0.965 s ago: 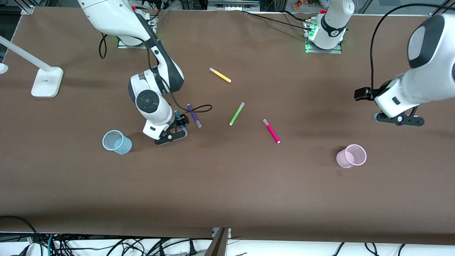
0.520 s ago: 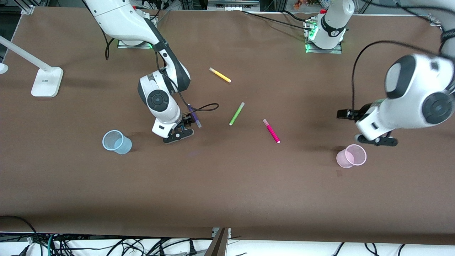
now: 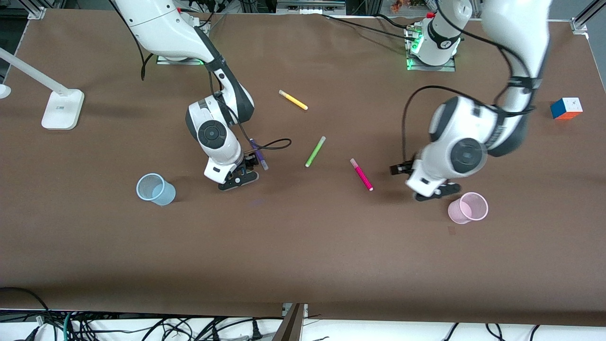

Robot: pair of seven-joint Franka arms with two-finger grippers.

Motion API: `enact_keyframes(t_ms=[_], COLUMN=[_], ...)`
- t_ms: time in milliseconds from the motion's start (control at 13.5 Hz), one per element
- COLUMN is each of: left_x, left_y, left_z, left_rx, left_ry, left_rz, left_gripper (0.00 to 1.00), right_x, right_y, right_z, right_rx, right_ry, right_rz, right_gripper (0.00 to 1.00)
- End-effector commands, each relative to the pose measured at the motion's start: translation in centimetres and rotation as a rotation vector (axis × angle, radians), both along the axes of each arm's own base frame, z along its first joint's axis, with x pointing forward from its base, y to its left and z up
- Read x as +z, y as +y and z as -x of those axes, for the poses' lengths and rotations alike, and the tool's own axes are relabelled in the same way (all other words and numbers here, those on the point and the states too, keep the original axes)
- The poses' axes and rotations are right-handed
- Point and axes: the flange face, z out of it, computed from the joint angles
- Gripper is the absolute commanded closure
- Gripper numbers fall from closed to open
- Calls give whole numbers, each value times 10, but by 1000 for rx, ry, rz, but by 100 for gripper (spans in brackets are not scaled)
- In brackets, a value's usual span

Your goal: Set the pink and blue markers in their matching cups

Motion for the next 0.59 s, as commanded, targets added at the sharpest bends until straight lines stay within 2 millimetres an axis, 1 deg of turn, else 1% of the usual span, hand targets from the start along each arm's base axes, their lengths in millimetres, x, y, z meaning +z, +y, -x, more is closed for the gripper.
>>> enact_keyframes(t_ms=[0,149,223,297,371,520], left_x=[-25,-49,-62,-70,-75,-88], left_y=[-33,-66,-76,-88,-93,-98], left_z=[20,29,31,35,38,41], left_rx=[118,180,207,222,234,237], left_ry=[-33,-64,-76,-88,-92,-82], left_rz=[-23,-34,-33,-30,-30,-34], left_gripper=[0,0,0,0,0,0], right_x=[0,0,-1,0,0,3], right_y=[0,0,0,0,0,-1], right_z=[4,4,4,4,4,1], right_rx=[-15,-14,-14,-13,-10,-4], right_ry=[-6,-7,-6,-8,-8,-11], right_rz=[-9,-9,-8,-8,-8,-11], right_gripper=[57,73,82,89,95,99])
